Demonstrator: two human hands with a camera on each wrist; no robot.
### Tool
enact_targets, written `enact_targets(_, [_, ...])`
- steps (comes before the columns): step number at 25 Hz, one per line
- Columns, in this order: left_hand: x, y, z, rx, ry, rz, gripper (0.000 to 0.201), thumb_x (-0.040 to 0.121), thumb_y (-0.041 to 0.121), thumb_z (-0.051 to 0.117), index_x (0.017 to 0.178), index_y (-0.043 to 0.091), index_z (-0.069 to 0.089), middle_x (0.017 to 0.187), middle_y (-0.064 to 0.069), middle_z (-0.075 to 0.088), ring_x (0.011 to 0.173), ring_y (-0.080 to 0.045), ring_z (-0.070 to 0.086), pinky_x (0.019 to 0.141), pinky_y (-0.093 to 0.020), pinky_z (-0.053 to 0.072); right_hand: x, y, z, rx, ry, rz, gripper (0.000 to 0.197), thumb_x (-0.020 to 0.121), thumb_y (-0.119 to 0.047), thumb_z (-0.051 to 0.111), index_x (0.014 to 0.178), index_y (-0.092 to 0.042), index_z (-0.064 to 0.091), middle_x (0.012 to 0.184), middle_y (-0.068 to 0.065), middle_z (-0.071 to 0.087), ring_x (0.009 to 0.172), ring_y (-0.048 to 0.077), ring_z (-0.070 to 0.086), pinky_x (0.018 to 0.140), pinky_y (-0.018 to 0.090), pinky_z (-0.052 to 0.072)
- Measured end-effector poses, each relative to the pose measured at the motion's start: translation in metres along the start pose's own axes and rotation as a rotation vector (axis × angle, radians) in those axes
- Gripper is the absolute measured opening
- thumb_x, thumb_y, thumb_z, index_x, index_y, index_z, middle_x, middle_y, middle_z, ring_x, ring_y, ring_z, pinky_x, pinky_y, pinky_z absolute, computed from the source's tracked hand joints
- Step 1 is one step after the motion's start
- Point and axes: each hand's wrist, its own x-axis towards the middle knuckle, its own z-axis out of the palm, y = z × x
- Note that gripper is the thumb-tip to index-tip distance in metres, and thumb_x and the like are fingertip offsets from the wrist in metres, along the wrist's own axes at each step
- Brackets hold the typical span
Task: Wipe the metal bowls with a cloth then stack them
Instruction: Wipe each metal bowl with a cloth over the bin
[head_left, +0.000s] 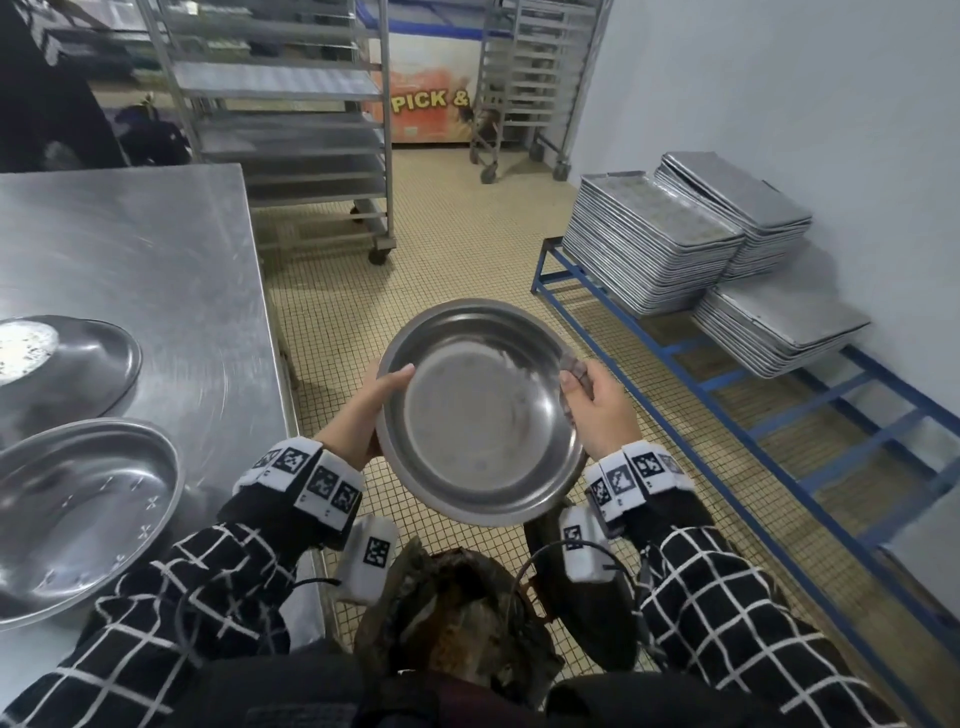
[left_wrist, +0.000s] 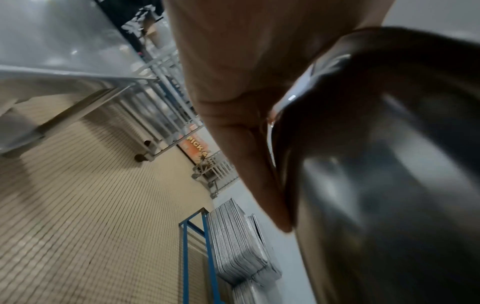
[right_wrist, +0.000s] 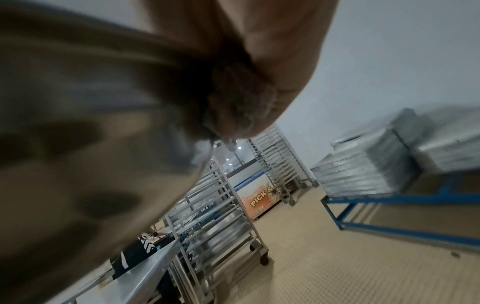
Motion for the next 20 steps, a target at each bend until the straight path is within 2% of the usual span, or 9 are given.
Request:
enact_targets(2, [-0.002, 0.003, -0.002, -0.056, -0.049, -0.045, 0.037, 0.089, 0.045, 0.050, 0.099, 0.017, 0.070, 0.080, -0.005, 0.069, 0.067, -0.021, 0.065, 0.066, -0.035, 0.056, 0.002, -0.002, -0.005, -0.060, -0.087, -0.061, 0.018, 0.097, -0.031, 0.048, 0.100, -0.017, 0.059, 0.091, 0.007, 0.065, 0.076, 0.018, 0.061, 0.066, 0.029, 0.050])
enact_targets(4, [-0.004, 0.009, 0.002, -0.082, -0.002, -0.043, 0.034, 0.095, 0.036, 0.043, 0.091, 0.013, 0.069, 0.071, -0.003, 0.069, 0.062, -0.018, 0.065, 0.064, -0.033, 0.053, 0.000, -0.005, -0.005, -0.075, -0.074, -0.079, 0.021, 0.097, -0.032, 0.047, 0.097, -0.014, 0.059, 0.086, 0.008, 0.064, 0.071, 0.015, 0.057, 0.062, 0.025, 0.047])
enact_targets(9, [-0.001, 0.008, 0.014, -0.017, 0.195, 0.061, 0.037, 0.098, 0.036, 0.038, 0.093, 0.018, 0.069, 0.091, -0.011, 0.070, 0.087, -0.027, 0.065, 0.086, -0.045, 0.050, -0.016, -0.016, 0.007, 0.099, 0.162, 0.049, 0.020, 0.099, -0.031, 0.044, 0.093, -0.015, 0.055, 0.079, -0.006, 0.059, 0.068, 0.009, 0.056, 0.056, 0.016, 0.040])
enact_targets(11, [-0.001, 0.004, 0.028, 0.064, 0.283, 0.095, 0.036, 0.099, 0.036, 0.033, 0.093, 0.018, 0.064, 0.091, -0.012, 0.068, 0.089, -0.029, 0.064, 0.083, -0.042, 0.053, -0.023, -0.020, 0.018, 0.189, 0.203, 0.083, 0.020, 0.100, -0.030, 0.043, 0.097, -0.014, 0.054, 0.079, -0.005, 0.057, 0.067, 0.008, 0.055, 0.054, 0.014, 0.040])
enact_targets(13, [0.000, 0.003, 0.038, 0.146, 0.307, 0.103, 0.035, 0.099, 0.033, 0.033, 0.101, 0.013, 0.062, 0.092, -0.011, 0.067, 0.088, -0.027, 0.065, 0.072, -0.031, 0.055, -0.027, -0.024, 0.026, 0.257, 0.261, 0.112, 0.016, 0.099, -0.027, 0.044, 0.101, -0.013, 0.053, 0.083, -0.003, 0.058, 0.067, 0.006, 0.056, 0.048, 0.010, 0.040])
enact_targets(14, [0.001, 0.003, 0.039, 0.160, 0.286, 0.111, 0.034, 0.100, 0.032, 0.035, 0.109, 0.010, 0.060, 0.096, -0.011, 0.068, 0.089, -0.024, 0.066, 0.069, -0.026, 0.055, -0.026, -0.026, 0.026, 0.266, 0.290, 0.125, 0.015, 0.098, -0.026, 0.046, 0.102, -0.013, 0.053, 0.085, -0.003, 0.059, 0.069, 0.007, 0.057, 0.046, 0.009, 0.040])
enact_targets(16, [0.007, 0.000, 0.032, 0.155, 0.185, 0.121, 0.037, 0.098, 0.035, 0.042, 0.125, 0.012, 0.052, 0.106, -0.011, 0.067, 0.091, -0.023, 0.068, 0.070, -0.028, 0.055, -0.022, -0.028, 0.014, 0.245, 0.293, 0.118, 0.013, 0.098, -0.024, 0.048, 0.102, -0.014, 0.054, 0.087, -0.004, 0.059, 0.071, 0.006, 0.058, 0.045, 0.007, 0.040])
enact_targets(18, [0.008, 0.004, 0.016, 0.010, 0.081, 0.089, 0.045, 0.091, 0.046, 0.050, 0.125, 0.016, 0.051, 0.105, -0.010, 0.067, 0.088, -0.025, 0.068, 0.073, -0.038, 0.057, -0.016, -0.029, -0.007, 0.179, 0.199, 0.062, 0.010, 0.097, -0.025, 0.049, 0.098, -0.017, 0.055, 0.085, -0.004, 0.060, 0.068, 0.004, 0.057, 0.044, 0.005, 0.040])
enact_targets(20, [0.010, 0.012, -0.002, -0.137, -0.021, 0.036, 0.053, 0.078, 0.053, 0.060, 0.117, 0.016, 0.062, 0.097, -0.008, 0.068, 0.083, -0.026, 0.067, 0.073, -0.041, 0.056, -0.011, -0.032, -0.023, 0.085, 0.036, 0.003, 0.009, 0.096, -0.026, 0.051, 0.092, -0.020, 0.056, 0.080, -0.004, 0.060, 0.062, 0.005, 0.057, 0.045, 0.008, 0.041])
